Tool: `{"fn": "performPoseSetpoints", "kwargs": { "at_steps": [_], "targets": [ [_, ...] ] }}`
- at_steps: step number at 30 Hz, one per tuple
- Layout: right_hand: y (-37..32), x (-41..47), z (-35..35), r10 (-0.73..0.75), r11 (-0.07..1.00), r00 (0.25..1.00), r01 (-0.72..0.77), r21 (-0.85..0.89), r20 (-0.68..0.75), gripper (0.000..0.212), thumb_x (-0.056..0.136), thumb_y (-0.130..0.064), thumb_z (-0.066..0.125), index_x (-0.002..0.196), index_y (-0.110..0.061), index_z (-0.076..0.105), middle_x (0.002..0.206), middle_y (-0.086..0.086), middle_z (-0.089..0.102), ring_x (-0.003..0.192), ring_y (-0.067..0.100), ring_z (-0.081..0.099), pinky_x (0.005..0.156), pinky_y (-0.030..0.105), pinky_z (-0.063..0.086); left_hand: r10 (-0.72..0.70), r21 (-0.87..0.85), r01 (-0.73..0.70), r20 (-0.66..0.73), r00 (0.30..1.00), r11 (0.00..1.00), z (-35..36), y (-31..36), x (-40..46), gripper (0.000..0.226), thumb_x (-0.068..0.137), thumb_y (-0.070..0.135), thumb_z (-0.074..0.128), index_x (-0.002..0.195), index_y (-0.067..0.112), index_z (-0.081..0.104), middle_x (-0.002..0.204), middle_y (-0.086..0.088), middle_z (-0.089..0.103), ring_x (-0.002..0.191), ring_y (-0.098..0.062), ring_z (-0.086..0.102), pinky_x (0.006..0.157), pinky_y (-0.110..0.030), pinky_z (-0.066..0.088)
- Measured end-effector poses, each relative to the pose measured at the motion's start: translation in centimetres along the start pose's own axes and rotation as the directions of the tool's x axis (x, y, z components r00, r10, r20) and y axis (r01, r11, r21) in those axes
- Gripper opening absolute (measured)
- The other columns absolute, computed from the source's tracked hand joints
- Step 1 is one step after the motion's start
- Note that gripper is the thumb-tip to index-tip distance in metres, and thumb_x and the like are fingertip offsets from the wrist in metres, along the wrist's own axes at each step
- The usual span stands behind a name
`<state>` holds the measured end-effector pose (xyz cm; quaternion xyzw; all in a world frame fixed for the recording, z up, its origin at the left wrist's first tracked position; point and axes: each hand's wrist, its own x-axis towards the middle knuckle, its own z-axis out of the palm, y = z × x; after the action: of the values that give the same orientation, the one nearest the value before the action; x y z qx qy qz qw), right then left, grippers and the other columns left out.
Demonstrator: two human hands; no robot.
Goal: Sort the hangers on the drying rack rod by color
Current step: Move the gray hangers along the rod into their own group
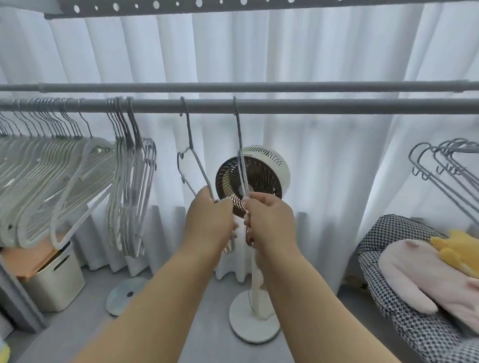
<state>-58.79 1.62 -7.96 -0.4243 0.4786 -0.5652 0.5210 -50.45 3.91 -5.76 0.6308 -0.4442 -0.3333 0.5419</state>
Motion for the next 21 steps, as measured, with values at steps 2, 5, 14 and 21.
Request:
{"fn": "performPoseSetpoints", "kwargs": {
  "at_steps": [2,5,14,21],
  "targets": [
    [-0.5,-0.1,-1.9,-0.042,0.999,0.999,0.042,-0.011,-0.027,0.021,0.087,-0.011,0.058,0.104,-0.019,0.067,0.064,-0.006,0.054,0.038,0.003,0.042,0.037,0.015,0.032,0.048,0.016,-0.048,-0.009,0.999,0.999,1.2,0.3,-0.9,0.016,0.091,0.008,0.044,0.077,0.014,0.051,0.064,-0.003,0.052,0.047,-0.017,0.051,0.049,-0.029,0.046],
    [-1.3,-0.3,-4.7,-0.074,0.996,0.995,0.070,-0.055,-0.069,0.022,0.087,-0.010,0.057,0.093,-0.028,0.068,0.049,-0.012,0.053,0.035,0.005,0.039,0.038,0.018,0.032,0.133,0.085,-0.133,-0.002,0.991,0.988,3.4,0.7,-2.0,0.018,0.093,0.014,0.042,0.081,0.015,0.056,0.058,0.000,0.050,0.050,-0.021,0.053,0.050,-0.031,0.049],
    [-2.8,-0.6,-13.3,-0.143,0.985,0.956,0.113,-0.130,-0.257,0.030,0.085,-0.008,0.056,0.083,-0.035,0.070,0.043,-0.016,0.055,0.045,0.006,0.046,0.050,0.023,0.041,0.241,0.144,-0.248,0.068,0.968,0.958,10.7,2.3,-5.5,0.040,0.093,0.014,0.038,0.127,0.020,0.060,0.112,0.001,0.069,0.105,-0.025,0.059,0.095,-0.040,0.048],
    [-3.9,-0.6,-19.8,-0.192,0.975,0.912,0.135,-0.177,-0.362,0.032,0.084,-0.008,0.056,0.106,-0.024,0.072,0.046,-0.015,0.054,0.045,0.010,0.047,0.055,0.028,0.040,0.284,0.204,-0.316,0.170,0.944,0.927,16.1,3.6,-8.2,0.042,0.096,0.015,0.041,0.135,0.021,0.056,0.114,0.004,0.067,0.118,-0.023,0.055,0.078,-0.020,0.032]
  ]
}}
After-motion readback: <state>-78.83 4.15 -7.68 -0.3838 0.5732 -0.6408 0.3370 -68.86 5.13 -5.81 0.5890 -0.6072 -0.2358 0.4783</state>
